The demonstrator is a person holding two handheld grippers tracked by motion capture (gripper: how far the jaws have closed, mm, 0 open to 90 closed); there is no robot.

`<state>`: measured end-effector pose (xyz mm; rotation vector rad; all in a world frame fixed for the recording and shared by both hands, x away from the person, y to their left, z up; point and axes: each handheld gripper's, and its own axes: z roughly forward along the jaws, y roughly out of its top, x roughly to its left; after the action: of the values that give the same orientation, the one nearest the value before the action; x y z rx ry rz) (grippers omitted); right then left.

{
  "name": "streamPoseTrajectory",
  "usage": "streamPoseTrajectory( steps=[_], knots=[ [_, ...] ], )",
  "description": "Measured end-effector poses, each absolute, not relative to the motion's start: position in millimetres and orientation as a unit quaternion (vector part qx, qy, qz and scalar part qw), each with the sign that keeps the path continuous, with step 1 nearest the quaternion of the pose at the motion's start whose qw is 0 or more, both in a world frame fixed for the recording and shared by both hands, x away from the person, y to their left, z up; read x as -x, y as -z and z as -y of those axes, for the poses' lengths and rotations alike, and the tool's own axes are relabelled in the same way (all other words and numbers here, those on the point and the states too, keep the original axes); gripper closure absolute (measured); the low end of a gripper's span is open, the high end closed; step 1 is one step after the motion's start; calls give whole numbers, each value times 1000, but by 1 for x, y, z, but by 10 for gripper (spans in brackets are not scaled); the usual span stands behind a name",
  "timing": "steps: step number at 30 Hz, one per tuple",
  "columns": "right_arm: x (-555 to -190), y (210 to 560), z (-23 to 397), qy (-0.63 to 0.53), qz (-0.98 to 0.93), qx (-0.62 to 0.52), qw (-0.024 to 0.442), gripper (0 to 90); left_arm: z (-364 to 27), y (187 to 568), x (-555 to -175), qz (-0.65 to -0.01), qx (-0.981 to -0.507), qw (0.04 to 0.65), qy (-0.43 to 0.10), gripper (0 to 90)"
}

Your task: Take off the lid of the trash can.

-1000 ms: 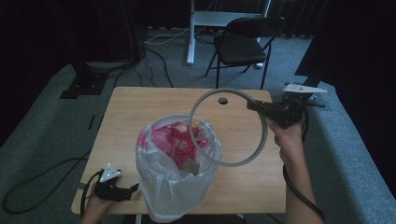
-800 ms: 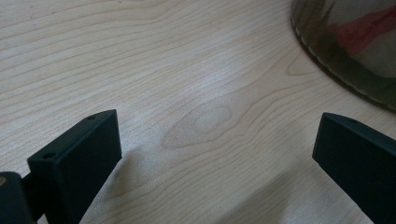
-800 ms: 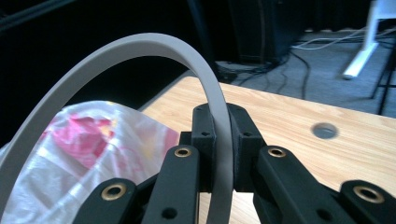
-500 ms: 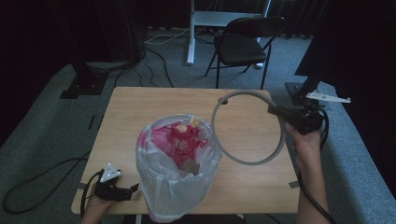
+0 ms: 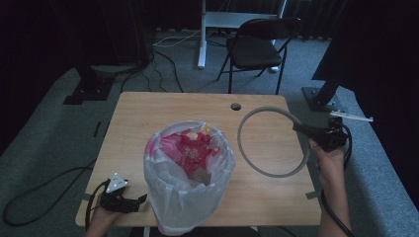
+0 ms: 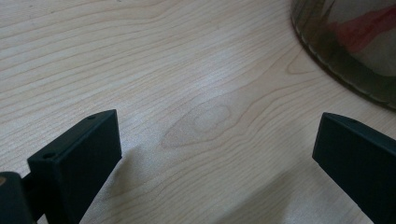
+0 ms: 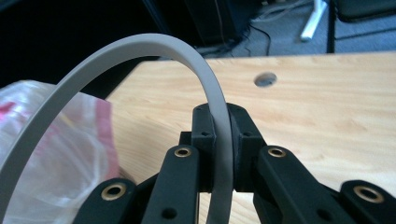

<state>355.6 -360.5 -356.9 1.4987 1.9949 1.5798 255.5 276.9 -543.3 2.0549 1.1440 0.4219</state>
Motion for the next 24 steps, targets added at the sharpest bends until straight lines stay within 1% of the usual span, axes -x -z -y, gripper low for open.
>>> streamPoseTrajectory(
  steps=[12, 24],
  knots=[
    [-364, 404, 367, -495, -673, -544, 80, 828, -277, 543, -255, -444, -801, 368, -163, 12],
    [-371, 454, 367, -464, -678, -567, 50, 827, -277, 543, -255, -445, -800, 368, -163, 12]
  ],
)
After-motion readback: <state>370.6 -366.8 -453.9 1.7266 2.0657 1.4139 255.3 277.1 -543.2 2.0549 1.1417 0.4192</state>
